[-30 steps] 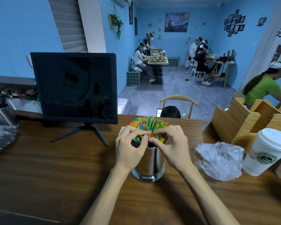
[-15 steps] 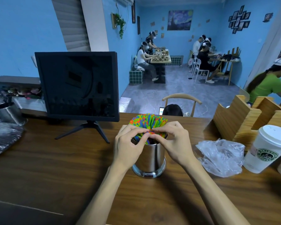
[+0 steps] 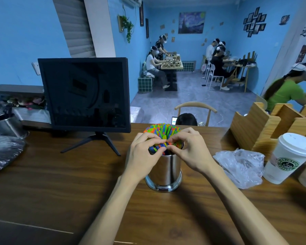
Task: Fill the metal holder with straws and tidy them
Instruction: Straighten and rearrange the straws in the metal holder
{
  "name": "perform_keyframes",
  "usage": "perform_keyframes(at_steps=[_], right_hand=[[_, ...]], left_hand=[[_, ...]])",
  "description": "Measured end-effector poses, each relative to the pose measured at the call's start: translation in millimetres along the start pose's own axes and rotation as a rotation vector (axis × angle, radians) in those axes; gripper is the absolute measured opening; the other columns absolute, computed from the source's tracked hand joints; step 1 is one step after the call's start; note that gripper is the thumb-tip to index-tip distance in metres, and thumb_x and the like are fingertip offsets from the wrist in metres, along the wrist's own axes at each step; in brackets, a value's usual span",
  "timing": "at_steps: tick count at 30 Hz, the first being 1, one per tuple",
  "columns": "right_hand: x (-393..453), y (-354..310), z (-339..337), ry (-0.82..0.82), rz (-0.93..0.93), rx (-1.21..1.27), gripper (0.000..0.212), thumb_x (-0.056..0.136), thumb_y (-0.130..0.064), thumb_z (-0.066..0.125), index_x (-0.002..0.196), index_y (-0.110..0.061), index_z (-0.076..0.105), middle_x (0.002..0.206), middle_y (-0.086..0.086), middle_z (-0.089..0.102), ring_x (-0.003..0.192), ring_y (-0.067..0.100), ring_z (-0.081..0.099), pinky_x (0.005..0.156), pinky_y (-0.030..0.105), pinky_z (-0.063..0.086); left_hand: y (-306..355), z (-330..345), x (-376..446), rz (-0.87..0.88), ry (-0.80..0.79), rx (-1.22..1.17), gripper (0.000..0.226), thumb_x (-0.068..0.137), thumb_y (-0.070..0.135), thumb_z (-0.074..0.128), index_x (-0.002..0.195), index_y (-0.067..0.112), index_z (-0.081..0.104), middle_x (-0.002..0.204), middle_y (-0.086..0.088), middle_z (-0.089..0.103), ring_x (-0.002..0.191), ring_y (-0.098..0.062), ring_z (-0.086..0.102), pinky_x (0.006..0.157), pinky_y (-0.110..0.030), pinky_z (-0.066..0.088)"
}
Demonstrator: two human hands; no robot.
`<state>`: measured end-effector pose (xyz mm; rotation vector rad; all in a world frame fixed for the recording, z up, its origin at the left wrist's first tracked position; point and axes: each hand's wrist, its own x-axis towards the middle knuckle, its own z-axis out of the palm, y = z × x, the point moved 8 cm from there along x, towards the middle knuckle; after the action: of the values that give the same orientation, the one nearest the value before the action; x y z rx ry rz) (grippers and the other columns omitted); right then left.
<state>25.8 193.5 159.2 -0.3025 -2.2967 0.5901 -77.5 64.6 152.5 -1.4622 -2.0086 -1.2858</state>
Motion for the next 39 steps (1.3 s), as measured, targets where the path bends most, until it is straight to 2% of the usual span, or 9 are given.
perform_keyframes(at_steps=[4,8,12,19,23,28,31,33,39], right_hand=[[-3,0,1,-0.004,0.026,0.002,0.017,0.080,-0.027,0.086,0.094,-0.030,0.077,0.086,-0.030,0.058,0.100,0.006,0.051,0.093,0.021,0.038],[0,2,2,-0.036,0.041,0.021,0.020,0.077,-0.027,0.087,0.085,-0.034,0.070,0.082,-0.025,0.063,0.099,0.004,0.052,0.087,0.013,0.037],[11,-3,0,-0.077,0.042,0.076,0.024,0.075,-0.025,0.088,0.082,-0.026,0.066,0.078,-0.022,0.065,0.089,0.010,0.058,0.077,0.026,0.042],[37,-3,-4,-0.083,0.040,0.284,0.025,0.076,-0.020,0.090,0.083,-0.019,0.066,0.081,-0.004,0.073,0.080,0.012,0.068,0.079,0.029,0.050],[44,-3,-4,-0.023,0.029,0.357,0.023,0.079,-0.019,0.088,0.087,-0.014,0.067,0.081,-0.004,0.072,0.073,0.007,0.063,0.072,0.032,0.049],[50,4,-2,-0.028,0.035,0.391,0.022,0.080,-0.016,0.087,0.089,-0.013,0.067,0.083,0.001,0.073,0.072,0.010,0.062,0.070,0.032,0.048],[55,6,-3,-0.024,0.048,0.384,0.023,0.080,-0.018,0.087,0.090,-0.012,0.068,0.082,0.004,0.072,0.071,0.027,0.063,0.070,0.046,0.054],[57,8,-6,-0.014,0.068,0.388,0.023,0.080,-0.017,0.087,0.092,-0.011,0.069,0.082,0.006,0.072,0.071,0.028,0.066,0.074,0.052,0.056],[54,14,-11,-0.030,0.152,0.383,0.029,0.072,-0.018,0.090,0.097,-0.017,0.075,0.081,-0.006,0.073,0.070,0.013,0.066,0.072,0.036,0.057]], left_hand=[[-3,0,2,-0.003,0.001,-0.017,0.017,0.080,0.027,0.085,0.097,0.023,0.081,0.096,0.011,0.068,0.098,-0.011,0.058,0.088,-0.019,0.047],[-5,1,6,0.003,-0.017,-0.052,0.012,0.080,0.028,0.084,0.090,0.024,0.079,0.094,0.011,0.067,0.098,-0.011,0.056,0.088,-0.014,0.043],[-8,-1,16,0.001,-0.014,-0.098,0.009,0.077,0.026,0.080,0.084,0.026,0.075,0.092,0.012,0.064,0.098,-0.011,0.056,0.088,-0.017,0.043],[-16,-5,38,-0.059,0.018,-0.305,0.011,0.076,0.036,0.073,0.086,0.031,0.073,0.087,0.021,0.069,0.091,-0.011,0.063,0.084,-0.022,0.048],[-20,0,51,-0.115,0.015,-0.477,0.011,0.081,0.017,0.077,0.090,0.023,0.074,0.084,0.015,0.071,0.076,-0.016,0.062,0.075,-0.026,0.052],[-24,7,61,-0.072,-0.023,-0.524,0.013,0.077,0.030,0.075,0.090,0.028,0.073,0.079,0.002,0.070,0.073,-0.027,0.060,0.071,-0.038,0.052],[-22,9,67,-0.066,-0.040,-0.563,0.017,0.075,0.031,0.076,0.090,0.024,0.074,0.080,-0.004,0.070,0.073,-0.030,0.059,0.070,-0.038,0.051],[-20,10,72,-0.060,-0.059,-0.580,0.016,0.076,0.025,0.078,0.092,0.021,0.075,0.081,-0.005,0.070,0.072,-0.029,0.059,0.071,-0.037,0.051],[-22,15,75,-0.072,-0.108,-0.637,0.023,0.085,0.010,0.079,0.105,0.021,0.075,0.086,-0.004,0.075,0.082,-0.025,0.069,0.080,-0.041,0.056]])
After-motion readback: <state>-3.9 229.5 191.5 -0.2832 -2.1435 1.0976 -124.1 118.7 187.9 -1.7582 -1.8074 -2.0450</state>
